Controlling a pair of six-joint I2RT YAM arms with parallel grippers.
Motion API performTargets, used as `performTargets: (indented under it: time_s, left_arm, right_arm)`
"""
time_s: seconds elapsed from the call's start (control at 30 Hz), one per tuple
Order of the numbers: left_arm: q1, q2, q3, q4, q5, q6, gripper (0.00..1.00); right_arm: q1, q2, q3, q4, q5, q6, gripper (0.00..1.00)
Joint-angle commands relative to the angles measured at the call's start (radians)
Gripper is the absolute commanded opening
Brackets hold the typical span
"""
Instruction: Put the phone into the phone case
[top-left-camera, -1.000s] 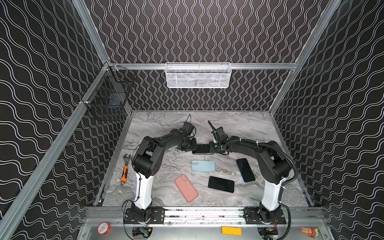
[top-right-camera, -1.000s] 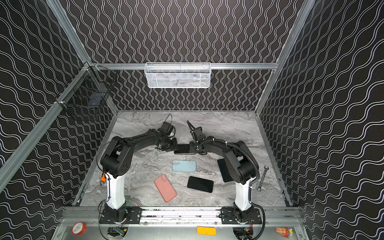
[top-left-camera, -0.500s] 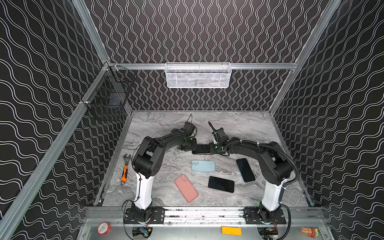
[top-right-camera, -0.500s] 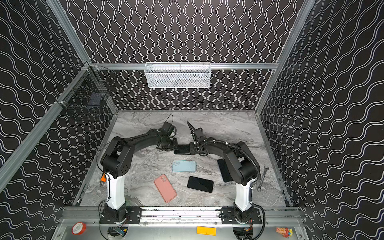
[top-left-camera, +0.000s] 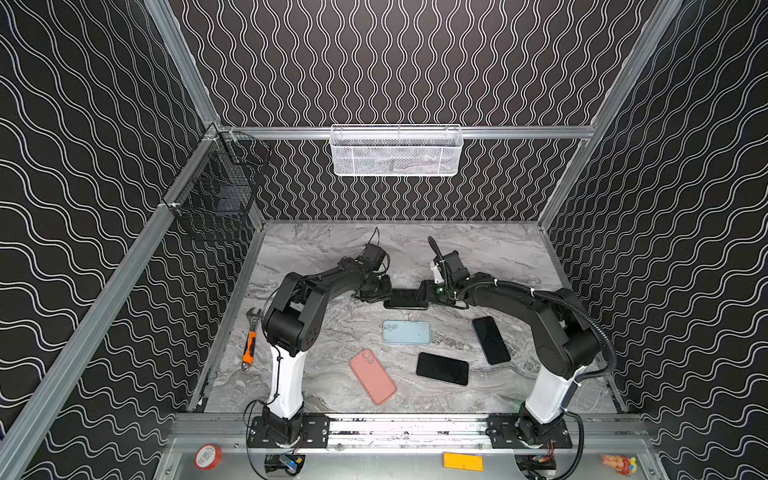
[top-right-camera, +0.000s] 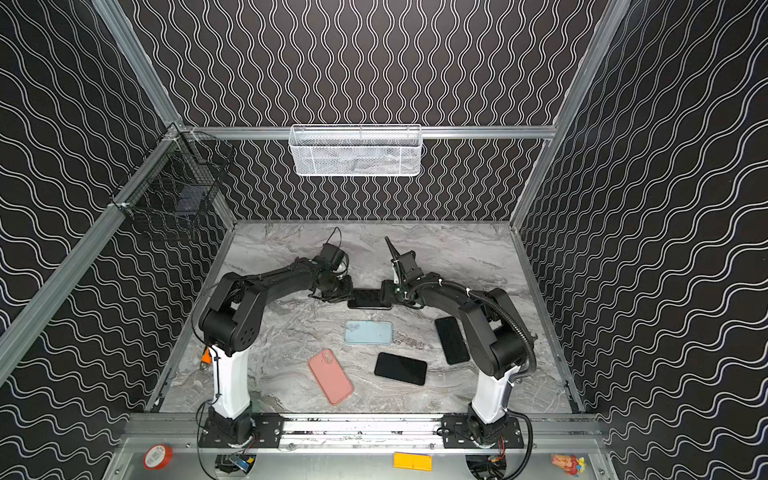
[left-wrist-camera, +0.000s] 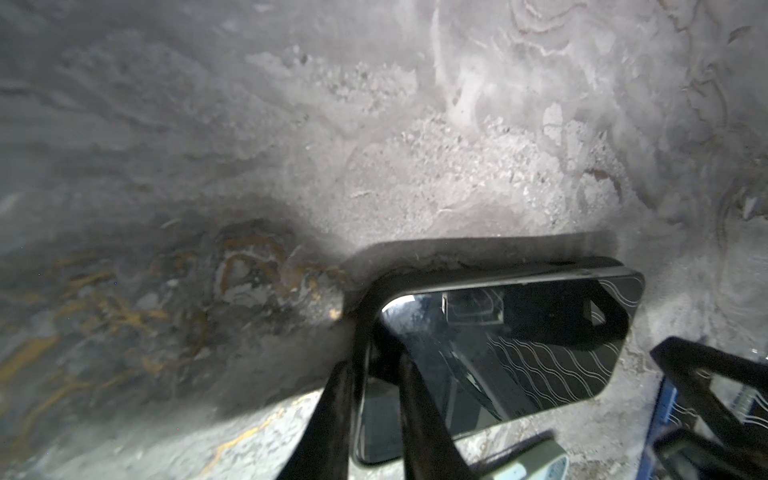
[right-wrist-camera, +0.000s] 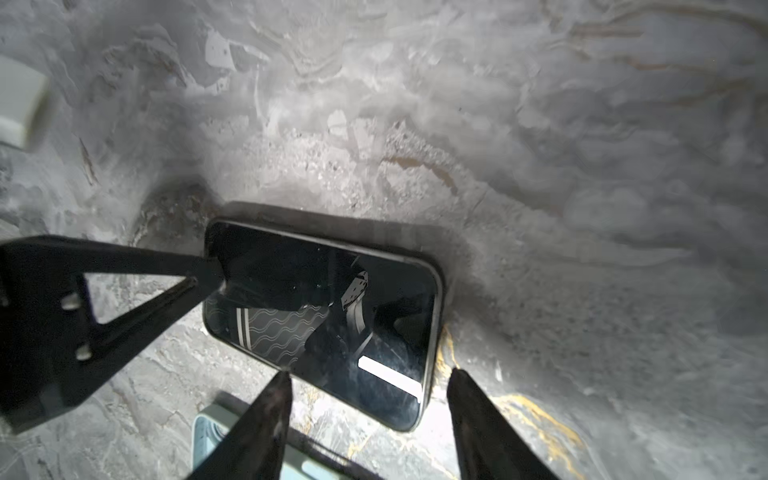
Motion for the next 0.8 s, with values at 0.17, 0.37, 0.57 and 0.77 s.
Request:
performTargets:
  time_s: [0.17, 0.37, 0.57, 0.77]
  left_arm:
    - [0.01, 0.033, -0.047, -0.085, -0.083, -0.008, 0.2]
    - [0.015, 0.035, -0.059, -0.069, -0.064, -0.008, 0.2]
    - [0.019, 0.031, -0.077, -0.033, -0.03, -0.012, 0.2]
    - [0.019, 0.018, -0.096, -0.001, -0.002, -0.014, 0.2]
  right_arm:
    - [-0.038, 0.048, -0.005, 0.055, -0.177, 0.01, 0.65]
    - [-0.04, 0.067, -0.01, 0.079, -0.258, 0.008, 0.66]
    - [-0.04, 0.112, -0.038, 0.147, -0.37, 0.022, 0.66]
    - [-0.049, 0.102, -0.07, 0.238, -0.451, 0.05, 0.65]
